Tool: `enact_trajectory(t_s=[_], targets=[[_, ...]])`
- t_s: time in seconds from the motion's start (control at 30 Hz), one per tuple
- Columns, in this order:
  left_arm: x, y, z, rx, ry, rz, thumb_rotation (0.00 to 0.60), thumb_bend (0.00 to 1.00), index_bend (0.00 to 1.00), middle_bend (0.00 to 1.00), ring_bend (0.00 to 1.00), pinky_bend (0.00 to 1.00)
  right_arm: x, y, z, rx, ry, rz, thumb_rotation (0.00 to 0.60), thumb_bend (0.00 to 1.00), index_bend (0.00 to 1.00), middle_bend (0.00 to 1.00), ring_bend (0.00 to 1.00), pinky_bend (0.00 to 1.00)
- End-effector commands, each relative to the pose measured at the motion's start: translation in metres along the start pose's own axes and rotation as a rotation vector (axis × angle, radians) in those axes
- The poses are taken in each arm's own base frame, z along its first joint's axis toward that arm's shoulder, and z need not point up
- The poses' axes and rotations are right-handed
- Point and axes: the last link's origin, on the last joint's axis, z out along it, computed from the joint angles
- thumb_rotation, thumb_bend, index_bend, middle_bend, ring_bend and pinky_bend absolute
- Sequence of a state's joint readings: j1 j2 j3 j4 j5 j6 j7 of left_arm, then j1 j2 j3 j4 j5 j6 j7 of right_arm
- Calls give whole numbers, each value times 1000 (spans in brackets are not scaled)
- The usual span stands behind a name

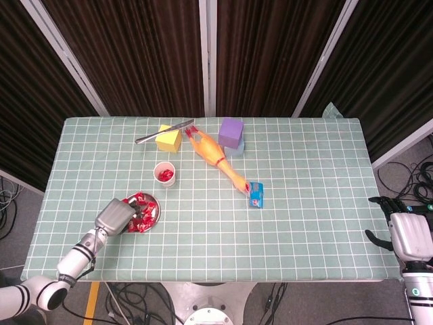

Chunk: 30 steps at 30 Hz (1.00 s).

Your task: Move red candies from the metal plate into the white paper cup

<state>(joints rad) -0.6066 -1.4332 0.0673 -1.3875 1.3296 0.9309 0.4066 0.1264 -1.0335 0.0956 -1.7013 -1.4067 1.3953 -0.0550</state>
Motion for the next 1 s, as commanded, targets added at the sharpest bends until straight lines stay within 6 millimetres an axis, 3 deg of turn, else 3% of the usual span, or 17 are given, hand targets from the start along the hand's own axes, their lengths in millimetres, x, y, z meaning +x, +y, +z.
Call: enact_trajectory(t_s=[0.03,0.23,0.77,1.0], targets=[[-1,2,2,-7,-4,-2,600,307,450,432,899,1000,0,0,0,0,0,0,600,101,261,280,247,565],[-3,5,7,-14,-10,-17,600,326,474,449,900,1000,0,1,0,-5,1,-1,600,101,261,280,247,565],[-7,3,12,-18,-21,-120,600,528,656,679,921,1000,1,2,0,-8,2,1,600,101,261,280,247,566],[-5,-3,11,-5,-5,-157,600,556,682,698,925,1000,2,2,0,-9,5,0,600,101,261,280,247,566]])
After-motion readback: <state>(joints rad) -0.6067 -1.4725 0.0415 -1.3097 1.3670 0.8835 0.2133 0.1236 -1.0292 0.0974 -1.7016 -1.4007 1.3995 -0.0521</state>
